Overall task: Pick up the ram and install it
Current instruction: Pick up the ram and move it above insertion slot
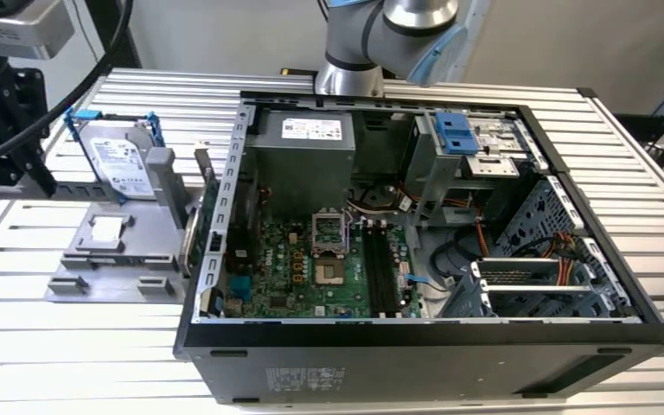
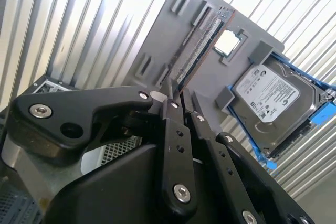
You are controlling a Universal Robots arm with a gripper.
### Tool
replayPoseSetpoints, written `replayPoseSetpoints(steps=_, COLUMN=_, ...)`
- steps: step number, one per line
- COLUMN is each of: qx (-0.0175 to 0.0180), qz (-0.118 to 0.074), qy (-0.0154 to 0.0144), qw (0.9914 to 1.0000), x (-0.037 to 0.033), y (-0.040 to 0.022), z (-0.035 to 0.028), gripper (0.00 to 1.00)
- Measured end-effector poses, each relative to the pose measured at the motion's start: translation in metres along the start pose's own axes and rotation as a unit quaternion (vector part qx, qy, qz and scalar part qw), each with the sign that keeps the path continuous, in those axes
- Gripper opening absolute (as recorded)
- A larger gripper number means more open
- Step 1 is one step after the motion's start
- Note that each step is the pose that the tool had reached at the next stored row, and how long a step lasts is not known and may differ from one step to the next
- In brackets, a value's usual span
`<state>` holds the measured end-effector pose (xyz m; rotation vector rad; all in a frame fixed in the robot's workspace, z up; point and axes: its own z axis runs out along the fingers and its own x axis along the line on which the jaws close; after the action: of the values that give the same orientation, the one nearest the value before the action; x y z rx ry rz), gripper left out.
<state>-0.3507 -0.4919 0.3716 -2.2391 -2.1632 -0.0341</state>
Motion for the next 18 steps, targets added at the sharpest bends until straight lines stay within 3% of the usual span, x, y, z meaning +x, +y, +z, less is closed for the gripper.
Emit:
replayPoseSetpoints(steps=6, qx=0.0, qz=0.0, qy=0.0, qw=1.0, x=0.0004, y=-0.0001, z=-0.01, gripper=0.0)
replayPoseSetpoints(steps=12, qx=0.0, qz=0.0, qy=0.0, qw=1.0, x=0.0004, y=0.0006, z=-0.0102, gripper=0.0)
replayPoseSetpoints(steps=18, qx=0.0, qz=0.0, qy=0.0, qw=1.0, x=0.0007, y=0.0097, z=-0.0102, gripper=0.0)
